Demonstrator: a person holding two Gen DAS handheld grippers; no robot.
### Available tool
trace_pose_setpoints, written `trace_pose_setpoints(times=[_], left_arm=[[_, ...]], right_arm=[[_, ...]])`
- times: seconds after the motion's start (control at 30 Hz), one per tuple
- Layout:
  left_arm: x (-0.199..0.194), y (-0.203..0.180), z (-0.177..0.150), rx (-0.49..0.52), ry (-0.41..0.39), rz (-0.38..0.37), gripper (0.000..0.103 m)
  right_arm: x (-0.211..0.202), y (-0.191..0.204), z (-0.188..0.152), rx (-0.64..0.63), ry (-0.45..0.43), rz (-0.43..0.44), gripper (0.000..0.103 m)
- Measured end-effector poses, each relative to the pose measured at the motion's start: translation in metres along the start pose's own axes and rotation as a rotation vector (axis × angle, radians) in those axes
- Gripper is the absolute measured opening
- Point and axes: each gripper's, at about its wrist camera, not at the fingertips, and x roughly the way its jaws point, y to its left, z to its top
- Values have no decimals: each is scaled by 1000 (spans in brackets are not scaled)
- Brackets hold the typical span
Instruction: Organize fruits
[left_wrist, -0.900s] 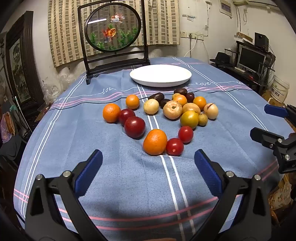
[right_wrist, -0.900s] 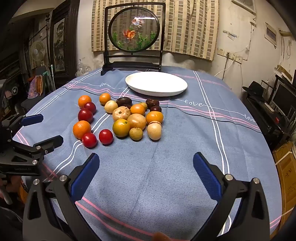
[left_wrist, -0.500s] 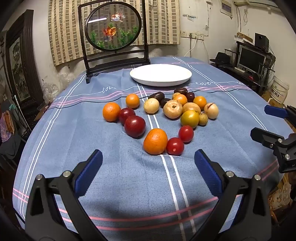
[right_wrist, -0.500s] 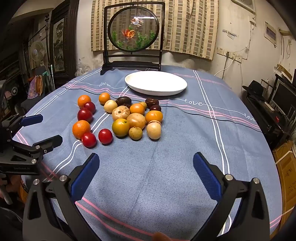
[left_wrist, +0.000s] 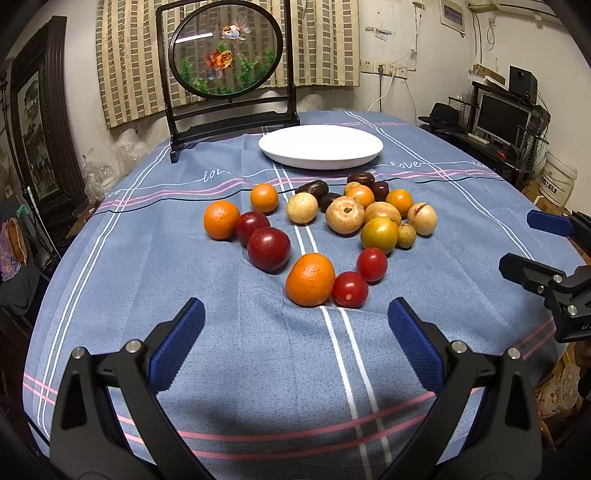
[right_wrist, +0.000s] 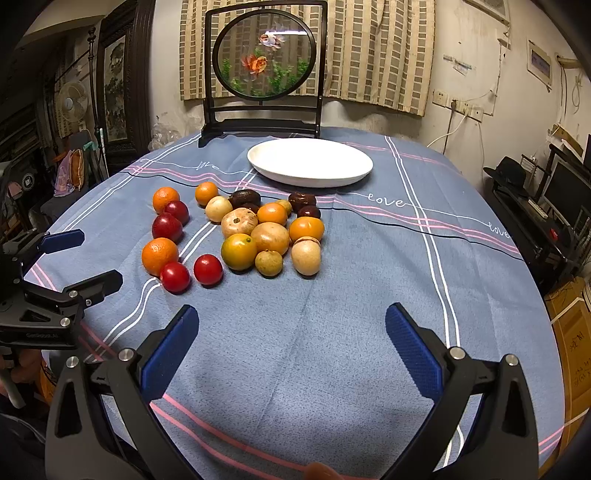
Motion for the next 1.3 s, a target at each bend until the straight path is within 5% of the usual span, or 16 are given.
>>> trace_pose_setpoints(times=[1.3], left_arm=[[4,1,-3,-7,16,-1,101]], right_arm=[[5,5,0,5,18,-2,102]])
